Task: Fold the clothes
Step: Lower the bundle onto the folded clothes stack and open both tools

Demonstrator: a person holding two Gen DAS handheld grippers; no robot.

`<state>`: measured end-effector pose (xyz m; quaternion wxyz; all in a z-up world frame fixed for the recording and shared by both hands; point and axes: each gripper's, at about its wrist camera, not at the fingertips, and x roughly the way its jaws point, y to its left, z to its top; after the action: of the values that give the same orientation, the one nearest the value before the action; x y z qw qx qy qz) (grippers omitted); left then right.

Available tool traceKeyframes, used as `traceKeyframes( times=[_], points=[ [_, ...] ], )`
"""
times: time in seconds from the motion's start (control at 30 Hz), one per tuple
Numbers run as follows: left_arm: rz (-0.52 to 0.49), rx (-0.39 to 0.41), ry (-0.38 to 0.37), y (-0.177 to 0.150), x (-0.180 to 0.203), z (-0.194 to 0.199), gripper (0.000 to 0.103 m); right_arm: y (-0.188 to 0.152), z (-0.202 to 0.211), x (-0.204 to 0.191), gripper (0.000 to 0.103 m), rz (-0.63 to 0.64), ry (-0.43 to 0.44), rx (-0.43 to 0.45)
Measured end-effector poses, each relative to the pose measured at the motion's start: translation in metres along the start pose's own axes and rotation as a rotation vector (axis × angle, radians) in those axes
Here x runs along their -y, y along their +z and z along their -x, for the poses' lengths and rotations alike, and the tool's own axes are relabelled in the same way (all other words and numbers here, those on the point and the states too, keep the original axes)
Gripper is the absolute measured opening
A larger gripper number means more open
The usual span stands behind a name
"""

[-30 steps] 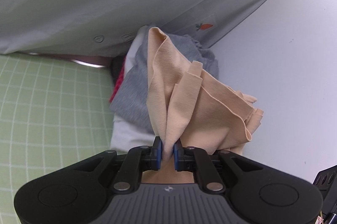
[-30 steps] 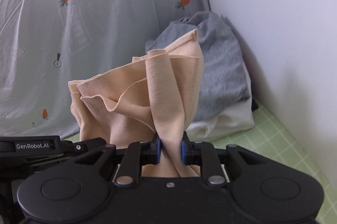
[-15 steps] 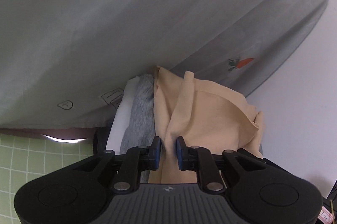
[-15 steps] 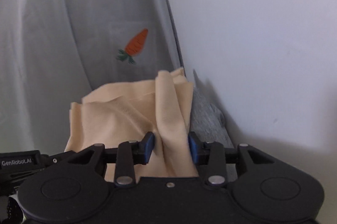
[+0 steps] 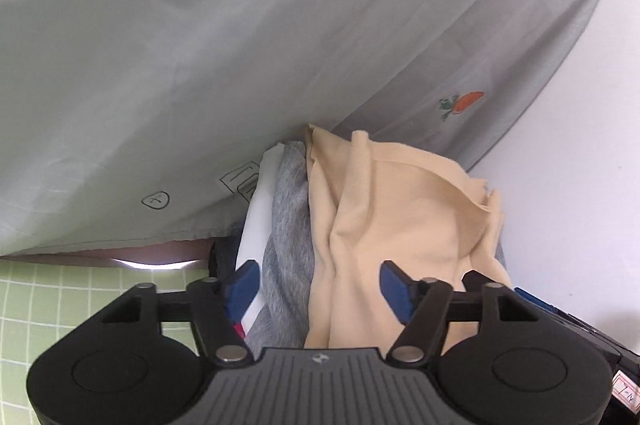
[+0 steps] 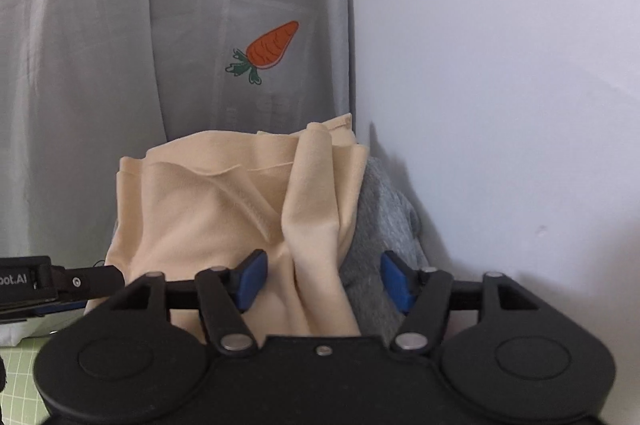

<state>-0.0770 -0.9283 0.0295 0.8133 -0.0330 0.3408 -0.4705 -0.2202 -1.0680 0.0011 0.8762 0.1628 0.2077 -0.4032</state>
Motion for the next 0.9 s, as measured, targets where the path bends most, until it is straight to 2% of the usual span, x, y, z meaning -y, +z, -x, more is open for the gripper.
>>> traceKeyframes(
  times=[0.07,0.1,0.17,0.2,0.37,0.53,0.7,0.9],
  points=[
    [-0.026,0.030,-0.009,-0.008,0.005,0.033,0.088,-0.006,0.031,0.000,0.087,-0.008,0.016,0.023],
    [-0.036,0.039,-0.013,-0.014,0.008,0.048,0.091,-0.009,0.046,0.000,0.089,-0.013,0.024,0.035],
    [-0.044,0.050,-0.010,-0.030,0.012,0.083,0.100,-0.021,0.079,-0.001,0.101,-0.015,0.016,0.045],
    [-0.048,0.056,-0.009,-0.038,0.015,0.100,0.103,-0.025,0.097,-0.002,0.102,-0.013,0.012,0.047],
    [-0.087,0.062,0.014,-0.086,0.005,0.171,0.103,-0.056,0.174,-0.007,0.103,-0.014,-0.017,0.023],
    [-0.144,0.041,0.118,-0.133,0.004,0.223,0.103,-0.094,0.244,-0.011,0.103,-0.021,-0.037,-0.022],
    [-0.181,-0.041,0.117,-0.172,-0.002,0.254,0.103,-0.126,0.278,-0.012,0.103,-0.029,-0.035,-0.062],
    [-0.228,-0.071,0.088,-0.200,-0.004,0.282,0.103,-0.148,0.304,-0.016,0.103,-0.025,-0.055,-0.077]
  ],
)
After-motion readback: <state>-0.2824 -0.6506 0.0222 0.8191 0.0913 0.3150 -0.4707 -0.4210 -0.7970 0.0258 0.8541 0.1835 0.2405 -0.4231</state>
